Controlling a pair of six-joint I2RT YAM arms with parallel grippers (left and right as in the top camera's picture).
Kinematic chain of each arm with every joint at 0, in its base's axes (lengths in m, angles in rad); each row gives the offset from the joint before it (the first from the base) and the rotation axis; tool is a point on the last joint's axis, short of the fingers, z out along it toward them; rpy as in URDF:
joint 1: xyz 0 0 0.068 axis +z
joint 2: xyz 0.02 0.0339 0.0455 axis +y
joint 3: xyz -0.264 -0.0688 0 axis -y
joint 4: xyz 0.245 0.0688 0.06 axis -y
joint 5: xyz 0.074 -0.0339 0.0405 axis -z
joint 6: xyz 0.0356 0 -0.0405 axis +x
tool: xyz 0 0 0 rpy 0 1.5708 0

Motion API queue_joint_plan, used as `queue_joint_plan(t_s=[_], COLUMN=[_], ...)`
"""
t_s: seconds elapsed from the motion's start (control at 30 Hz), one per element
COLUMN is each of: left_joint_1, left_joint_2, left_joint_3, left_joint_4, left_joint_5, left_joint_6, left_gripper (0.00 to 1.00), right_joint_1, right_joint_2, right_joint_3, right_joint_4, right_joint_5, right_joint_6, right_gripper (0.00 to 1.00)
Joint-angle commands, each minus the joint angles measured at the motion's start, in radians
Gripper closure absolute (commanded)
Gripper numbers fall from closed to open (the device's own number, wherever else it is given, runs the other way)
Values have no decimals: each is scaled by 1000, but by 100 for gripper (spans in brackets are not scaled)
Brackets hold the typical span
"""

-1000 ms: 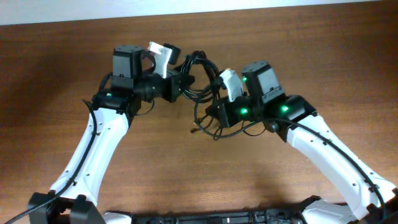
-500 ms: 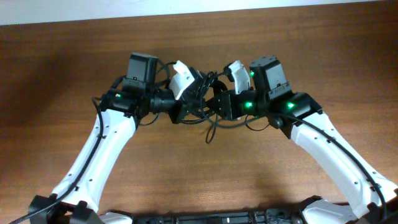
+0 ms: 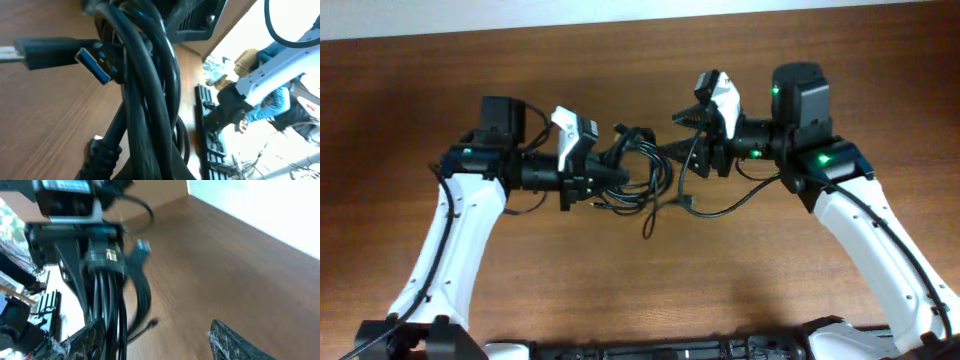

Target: Untangle cables

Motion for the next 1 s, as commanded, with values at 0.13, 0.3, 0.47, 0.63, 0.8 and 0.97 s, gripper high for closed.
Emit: queue_joint_plan(t_s=[0.13, 0.3, 0.47, 0.63, 0.8, 0.97], left_joint_1=[-50, -112, -104, -63, -131, -141], left_joint_2=[-11, -11, -11, -11, -11, -11], left_joint_3=[-1, -1, -1, -1, -1, -1], left_joint_4=[1, -2, -2, 0, -3, -25], left_joint_5=[68, 67, 21, 28, 90, 85], left_joint_6=[28, 29, 28, 32, 32, 32], left_gripper=[100, 100, 100, 100, 100, 100], right_joint_1=[29, 39, 141, 141, 138, -75], right_joint_2=[24, 43, 62, 68, 190, 228], right_joint_3=[15, 15, 14, 14, 14, 15], right_joint_4=[132, 139, 55, -56, 203, 218], right_joint_5=[34, 119, 111, 74, 692, 826], right_joint_6=[-16, -37, -38, -37, 263, 337], right_gripper=[39, 39, 39, 39, 53, 52])
